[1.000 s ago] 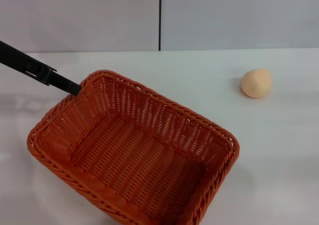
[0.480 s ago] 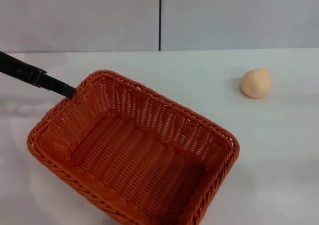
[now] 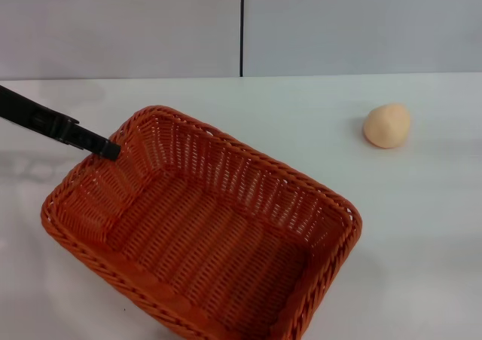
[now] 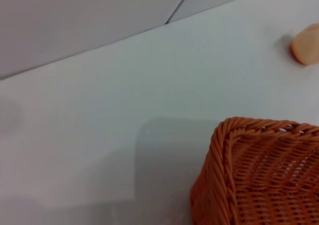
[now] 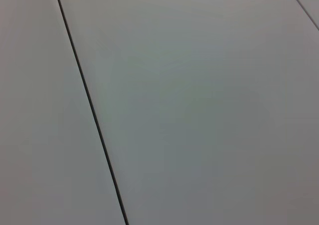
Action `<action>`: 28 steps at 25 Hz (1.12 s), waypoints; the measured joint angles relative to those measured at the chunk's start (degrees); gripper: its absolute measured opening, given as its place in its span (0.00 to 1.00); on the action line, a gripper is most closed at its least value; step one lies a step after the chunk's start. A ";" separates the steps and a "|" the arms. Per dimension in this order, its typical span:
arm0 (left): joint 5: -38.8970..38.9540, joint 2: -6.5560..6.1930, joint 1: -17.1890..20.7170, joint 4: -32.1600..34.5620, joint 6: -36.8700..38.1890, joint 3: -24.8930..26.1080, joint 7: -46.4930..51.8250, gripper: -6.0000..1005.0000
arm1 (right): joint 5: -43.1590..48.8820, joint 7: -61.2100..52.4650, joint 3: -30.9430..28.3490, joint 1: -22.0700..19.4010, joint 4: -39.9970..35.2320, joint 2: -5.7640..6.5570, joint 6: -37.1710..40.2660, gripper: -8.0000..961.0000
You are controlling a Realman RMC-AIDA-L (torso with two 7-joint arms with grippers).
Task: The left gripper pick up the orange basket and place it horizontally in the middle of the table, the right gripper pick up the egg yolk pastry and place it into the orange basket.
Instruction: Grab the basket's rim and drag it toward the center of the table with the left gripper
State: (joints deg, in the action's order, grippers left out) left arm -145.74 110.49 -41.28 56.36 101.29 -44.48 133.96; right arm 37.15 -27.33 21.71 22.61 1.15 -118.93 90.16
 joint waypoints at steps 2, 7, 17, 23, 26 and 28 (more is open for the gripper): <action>-0.06 0.00 0.01 -0.61 -0.80 -0.91 -0.08 0.79 | -0.05 0.00 0.00 0.05 -0.02 0.01 -0.17 0.68; -0.52 0.10 -0.10 -1.76 -2.21 -3.09 -0.21 0.76 | -0.06 0.00 -0.48 0.06 -0.26 0.02 -0.28 0.68; -8.04 2.38 -2.71 -1.87 -2.93 -4.80 0.33 0.72 | -0.06 -2.01 -1.46 0.01 -0.80 0.01 -3.45 0.68; -8.17 2.44 -2.95 -1.20 -3.04 -4.83 0.42 0.66 | -0.06 -2.16 -1.88 -0.26 -0.91 0.03 -3.97 0.68; -8.83 2.40 -3.03 -0.88 -2.79 -4.82 0.89 0.56 | -0.06 -2.17 -2.40 -0.39 -1.05 0.05 -3.98 0.68; -9.28 2.40 -3.10 -0.51 -2.66 -4.82 1.25 0.49 | -0.06 -2.18 -2.89 -0.47 -1.22 0.07 -4.19 0.68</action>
State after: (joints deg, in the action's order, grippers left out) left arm -155.02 112.89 -44.39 55.84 98.63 -49.31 135.21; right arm 37.09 -29.52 18.81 22.15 -0.07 -118.86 85.97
